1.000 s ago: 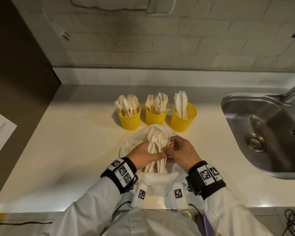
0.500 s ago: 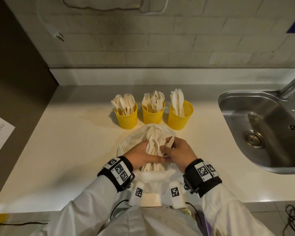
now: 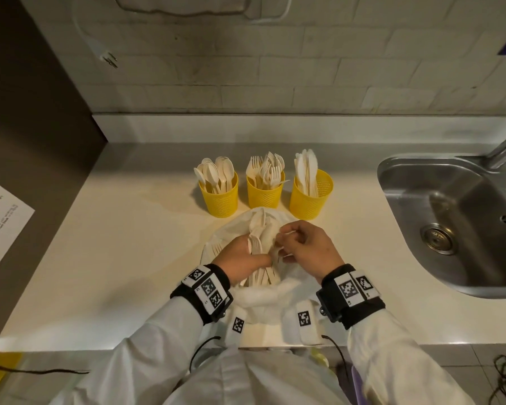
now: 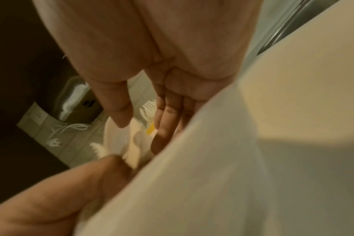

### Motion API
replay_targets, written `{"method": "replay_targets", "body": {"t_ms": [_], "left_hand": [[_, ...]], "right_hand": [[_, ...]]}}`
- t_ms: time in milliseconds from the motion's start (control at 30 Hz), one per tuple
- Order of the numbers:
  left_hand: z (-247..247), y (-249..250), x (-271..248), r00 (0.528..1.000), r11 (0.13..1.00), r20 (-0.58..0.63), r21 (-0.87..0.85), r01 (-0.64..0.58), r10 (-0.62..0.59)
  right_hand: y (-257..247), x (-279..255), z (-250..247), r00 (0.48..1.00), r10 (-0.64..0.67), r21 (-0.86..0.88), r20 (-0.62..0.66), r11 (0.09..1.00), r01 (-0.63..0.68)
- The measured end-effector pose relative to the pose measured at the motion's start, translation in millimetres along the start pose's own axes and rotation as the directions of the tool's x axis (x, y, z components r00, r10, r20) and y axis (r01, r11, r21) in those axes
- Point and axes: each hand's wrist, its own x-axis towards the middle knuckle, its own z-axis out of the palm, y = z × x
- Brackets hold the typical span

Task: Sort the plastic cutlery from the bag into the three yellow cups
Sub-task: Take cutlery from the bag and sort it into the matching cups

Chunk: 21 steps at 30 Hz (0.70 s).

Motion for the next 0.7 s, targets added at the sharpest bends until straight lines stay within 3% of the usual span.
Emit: {"method": "replay_targets", "body": {"t_ms": [100,200,267,367,467,533,600,700], "left_hand": [[-10.6,0.2,-1.1,0.998,0.996,-0.056,-0.094,0.013,-0.018],[-17.4,2.6,-5.3,0.999,0.973,-0.046,-0.228,-0.016,0.005],[-21.0,6.0,-8.4,0.998,0.95,-0.061,-0.312,-0.02,0.001],[-27.9,16.4,-12.2,0.985,0.952,-0.151,-0.28,-0.125,0.085],[-34.0,41.2,-19.2,0.959,0.934,-0.204,-0.26,-0.245,0.195],[-37.2,61.3,-24.3,0.928,0.903,-0.242,-0.259,-0.343,0.283],[-39.1,82.7,-28.7,0.892,0.861,-0.278,-0.27,-0.43,0.358],[-39.5,109.5,-34.5,0.86,0.793,-0.302,-0.347,-0.502,0.412]], "right_hand": [[0.5,2.2,-16.7,0.997,-0.077,-0.235,-0.033,0.97,0.067],[-0.6,-0.9,-24.3,0.997,-0.081,-0.493,0.007,0.867,0.074],[-2.6,-4.7,-23.4,0.996,-0.083,-0.552,0.041,0.829,0.092],[-6.8,-9.2,-16.4,0.987,-0.136,-0.573,0.081,0.804,0.158],[-15.6,-12.6,-4.6,0.983,-0.144,-0.426,0.111,0.887,0.178],[-25.7,-16.5,7.2,0.989,-0.037,-0.112,0.144,0.992,0.054],[-36.3,-19.1,18.9,0.97,0.102,0.223,0.219,0.963,-0.152],[-56.0,-15.8,33.2,0.934,0.219,0.417,0.283,0.849,-0.325]]}}
